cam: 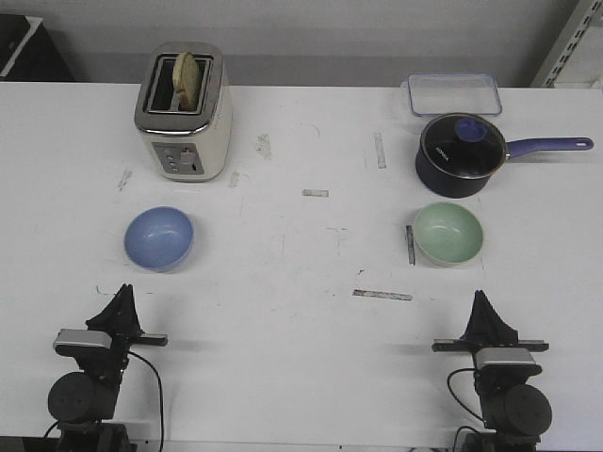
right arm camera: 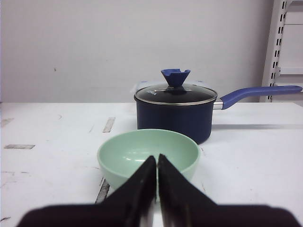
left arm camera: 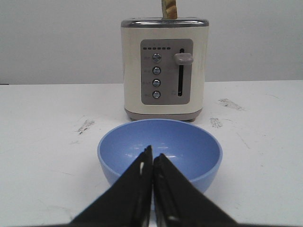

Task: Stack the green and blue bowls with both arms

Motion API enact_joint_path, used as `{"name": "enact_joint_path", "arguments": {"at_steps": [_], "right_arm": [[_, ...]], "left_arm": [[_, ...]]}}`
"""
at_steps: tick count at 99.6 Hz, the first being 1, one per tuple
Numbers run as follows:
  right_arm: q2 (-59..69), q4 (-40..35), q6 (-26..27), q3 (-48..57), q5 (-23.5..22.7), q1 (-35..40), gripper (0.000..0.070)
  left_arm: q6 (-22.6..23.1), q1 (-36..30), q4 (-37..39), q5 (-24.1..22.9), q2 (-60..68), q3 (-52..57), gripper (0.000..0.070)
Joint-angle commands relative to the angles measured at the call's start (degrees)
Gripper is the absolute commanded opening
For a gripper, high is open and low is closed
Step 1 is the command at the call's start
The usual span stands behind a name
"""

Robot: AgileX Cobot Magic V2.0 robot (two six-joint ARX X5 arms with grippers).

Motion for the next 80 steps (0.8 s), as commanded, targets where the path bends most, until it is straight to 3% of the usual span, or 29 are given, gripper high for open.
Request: {"name": "enact_joint_path", "arguments": {"at_steps": [1,51,80], "right_arm": [[0.0,0.6,-0.3,-0.1,0.2,0.0,0.0004],[0.7,0.3,-0.3,1.0,0.2,0.0,0.0004],[11.9,-1.6,-0.4,8.2,0.2,0.1,0.0004]], "left_arm": [[0.1,0.1,0.7,-0.2,-0.1,-1.2,0.0003],[0.1,0.1,0.7,-0.2,-0.1,-1.2,0.0003],[0.1,0.1,0.7,-0.2,-0.1,-1.2,0.0003]]}}
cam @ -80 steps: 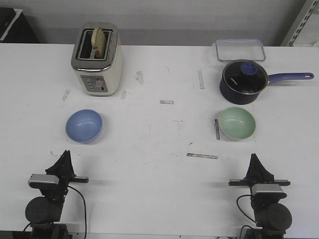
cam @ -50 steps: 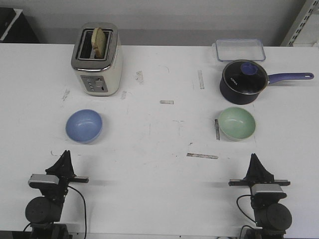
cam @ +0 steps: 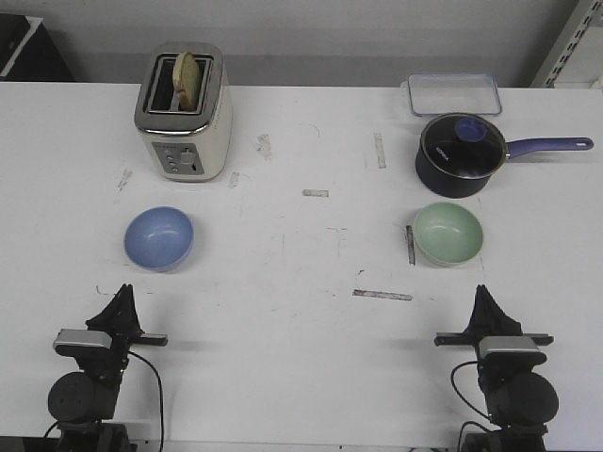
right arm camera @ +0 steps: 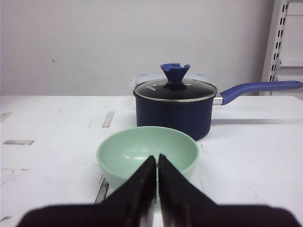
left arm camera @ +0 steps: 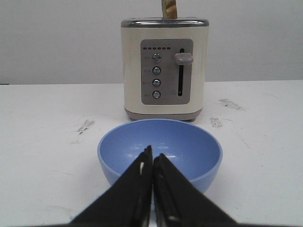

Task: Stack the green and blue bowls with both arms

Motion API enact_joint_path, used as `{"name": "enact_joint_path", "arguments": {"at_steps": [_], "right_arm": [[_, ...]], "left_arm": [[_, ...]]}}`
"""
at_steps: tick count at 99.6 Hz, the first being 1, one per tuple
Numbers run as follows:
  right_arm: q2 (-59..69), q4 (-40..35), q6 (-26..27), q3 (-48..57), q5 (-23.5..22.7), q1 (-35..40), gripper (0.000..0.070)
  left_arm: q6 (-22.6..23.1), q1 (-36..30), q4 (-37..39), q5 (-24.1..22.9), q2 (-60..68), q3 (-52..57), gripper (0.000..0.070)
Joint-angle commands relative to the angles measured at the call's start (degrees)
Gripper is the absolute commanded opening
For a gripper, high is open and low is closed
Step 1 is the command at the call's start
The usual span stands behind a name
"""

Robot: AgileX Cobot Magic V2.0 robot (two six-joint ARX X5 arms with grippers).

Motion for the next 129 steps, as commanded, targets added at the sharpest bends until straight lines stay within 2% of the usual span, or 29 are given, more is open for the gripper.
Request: {"name": "enact_joint_path", "arguments": {"at_steps": [1,43,80,92,109,114,123,129], "right_arm": [[3.5,-0.2,-0.3,2.2,0.1,0.1,0.0004],[30.4,-11.6,-0.2,23.2,0.4,0.1,0.0004],[52.8,-32.3,0.1,45.7,0.4,-2.1,0.0004],[59.0,-39.5,3.4,52.1,-0.8,-4.5,0.0004],[67.3,-45.2,3.4,60.4,-7.3,-10.4,0.0011],[69.7,-46.9,3.5,62.8,-9.5,-11.9,0.0048],[74.0,-50.7,3.5,66.9,-11.5,-13.9,0.0236],[76.7,-52.4,3.3,69.2,-12.4,-15.0,0.0308]], "left_arm": [[0.1,0.1,0.7,-0.2,-0.1,-1.2,0.0003],[0.1,0.1,0.7,-0.2,-0.1,-1.2,0.0003],[0.1,0.1,0.7,-0.2,-0.1,-1.2,0.0003],[0.1,0.1,0.7,-0.2,-0.1,-1.2,0.0003],[0.1,0.1,0.7,-0.2,-0.1,-1.2,0.0003],[0.1,0.1,0.7,-0.2,-0.1,-1.2,0.0003],[0.1,0.1,0.7,-0.2,-0.1,-1.2,0.0003],[0.1,0.1,0.7,-0.2,-0.1,-1.2,0.0003]]}}
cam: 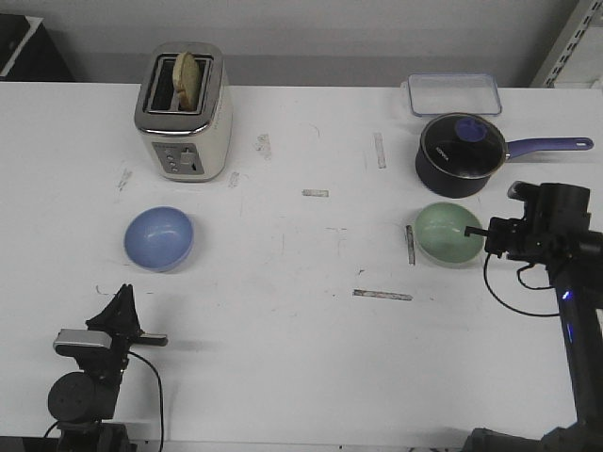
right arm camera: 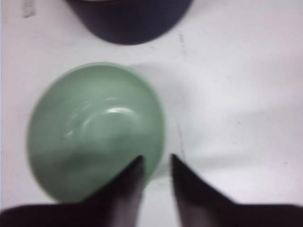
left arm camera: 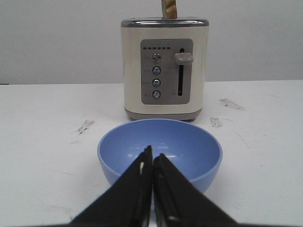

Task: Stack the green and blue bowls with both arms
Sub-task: 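Reach the right gripper to the rim of the pale green bowl and grasp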

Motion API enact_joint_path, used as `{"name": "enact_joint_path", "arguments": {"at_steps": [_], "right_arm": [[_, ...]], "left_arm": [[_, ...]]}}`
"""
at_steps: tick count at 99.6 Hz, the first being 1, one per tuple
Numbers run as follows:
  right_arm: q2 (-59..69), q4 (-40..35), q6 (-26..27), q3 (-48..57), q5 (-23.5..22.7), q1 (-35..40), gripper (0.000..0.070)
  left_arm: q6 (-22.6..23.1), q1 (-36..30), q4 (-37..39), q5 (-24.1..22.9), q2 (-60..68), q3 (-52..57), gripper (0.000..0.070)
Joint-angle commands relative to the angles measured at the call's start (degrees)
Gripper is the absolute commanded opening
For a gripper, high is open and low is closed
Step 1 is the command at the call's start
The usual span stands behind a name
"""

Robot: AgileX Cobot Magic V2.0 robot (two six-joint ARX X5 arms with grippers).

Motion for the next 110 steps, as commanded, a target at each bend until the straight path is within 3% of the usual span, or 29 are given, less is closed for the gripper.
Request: {"name": "enact_joint_path", "arguments": {"at_steps": [1,23,63,80,94,110], "right_arm": [[3.5,-1.6,0.5,3.0,-1.1,-0.9,0.0311],[9.8,-0.2,0.3,4.4,-10.6,-2.6,0.0365],[16.9,0.2,-1.6,4.3,-11.0,-2.6,0.0356],[16.9,2.4,-1.5,4.3,-11.0,-2.6,0.0135],[16.9,2.2,-1.4,4.3,-11.0,-2.6,0.0006],[16.4,2.0,-1.4,4.4,-11.0,-2.6,0.0003]], "left_arm": [[0.1,0.1,0.7,-0.2,-0.1,-1.2,0.0003],[0.1,0.1,0.7,-0.2,-0.1,-1.2,0.0003],[0.1,0.1,0.7,-0.2,-0.1,-1.2,0.0003],[0.1,0.1,0.7,-0.2,-0.1,-1.2,0.0003],[0.1,0.1,0.7,-0.2,-0.1,-1.2,0.0003],[0.1,0.1,0.7,-0.2,-0.1,-1.2,0.0003]]}}
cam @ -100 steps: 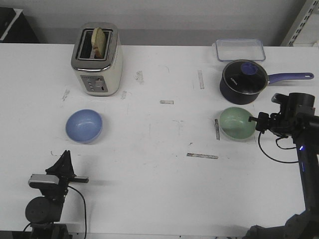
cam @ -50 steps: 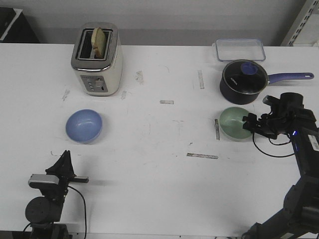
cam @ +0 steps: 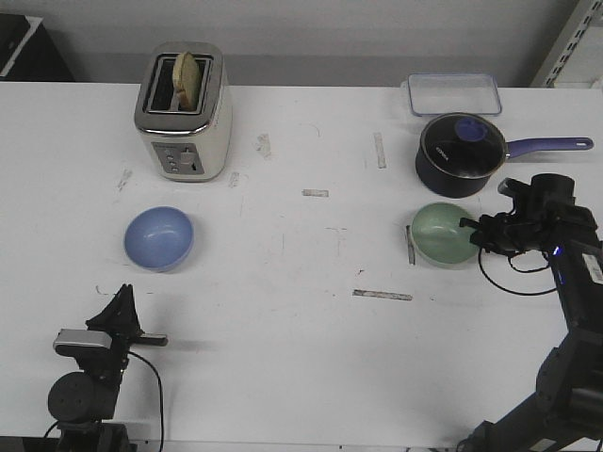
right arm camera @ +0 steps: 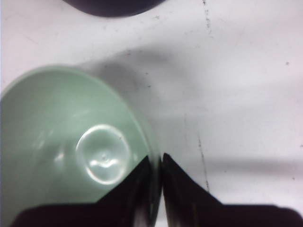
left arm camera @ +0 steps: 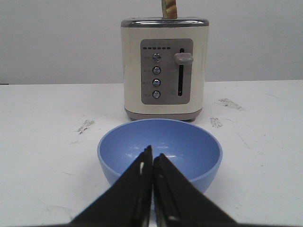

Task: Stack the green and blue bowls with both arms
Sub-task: 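Reach the right gripper to the rim of the pale green bowl and grasp, then slide the pale green bowl with the right gripper toward the table center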

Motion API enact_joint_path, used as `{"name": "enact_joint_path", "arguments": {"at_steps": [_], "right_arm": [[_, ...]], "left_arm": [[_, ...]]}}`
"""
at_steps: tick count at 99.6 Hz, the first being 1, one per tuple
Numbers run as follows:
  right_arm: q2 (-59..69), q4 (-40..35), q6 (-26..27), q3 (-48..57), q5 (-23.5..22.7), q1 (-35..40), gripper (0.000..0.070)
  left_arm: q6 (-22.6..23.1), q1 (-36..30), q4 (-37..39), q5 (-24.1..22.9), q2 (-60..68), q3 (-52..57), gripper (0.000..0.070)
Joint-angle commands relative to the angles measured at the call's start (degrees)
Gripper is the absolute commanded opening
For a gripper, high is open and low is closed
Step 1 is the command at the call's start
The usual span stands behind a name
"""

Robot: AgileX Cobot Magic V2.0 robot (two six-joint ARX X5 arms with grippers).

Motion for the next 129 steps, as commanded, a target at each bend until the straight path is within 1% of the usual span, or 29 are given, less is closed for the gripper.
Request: {"name": "enact_joint_path", "arguments": {"at_steps": [1,18,32,48,62,69,81,95,103,117,129], "right_arm": [[0.7,0.0,-0.3,1.2,-0.2,-0.1,0.0003],[-2.0,-0.7,0.1,1.6,-0.9,0.4,0.0003],[-4.3,-0.3,2.1,1.6,-2.7,3.3,0.0004],[-5.1,0.8,7.8,1.6,-5.4,10.1,0.0003],[-4.5,2.1,10.6,1.5,-5.0,17.9,0.0003],[-4.3,3.8,12.0,1.5,-3.3,22.1,0.0003],[-4.0,6.5,16.4,1.4,2.4,29.0,0.0003],[-4.0,8.4,19.7,1.4,9.3,36.1,0.0003],[-4.0,8.6,21.5,1.4,12.3,38.8,0.0003],[-3.2,9.3,21.4,1.4,15.1,42.0,0.0004],[-2.1,9.8,21.9,1.4,15.3,43.2,0.0004]], "left_arm": [[0.1,0.1,0.7,-0.2,-0.1,-1.2,0.0003],[0.1,0.1,0.7,-0.2,-0.1,-1.2,0.0003],[0.1,0.1,0.7,-0.2,-0.1,-1.2,0.0003],[0.1,0.1,0.7,-0.2,-0.1,-1.2,0.0003],[0.1,0.1,0.7,-0.2,-0.1,-1.2,0.0003],[0.1,0.1,0.7,-0.2,-0.1,-1.2,0.0003],[0.1,0.1,0.7,-0.2,-0.1,-1.2,0.0003],[0.1,0.1,0.7,-0.2,-0.1,-1.2,0.0003],[0.1,0.1,0.7,-0.2,-0.1,-1.2,0.0003],[0.1,0.1,0.7,-0.2,-0.1,-1.2,0.0003],[0.1,0.1,0.7,-0.2,-0.1,-1.2,0.0003]]}}
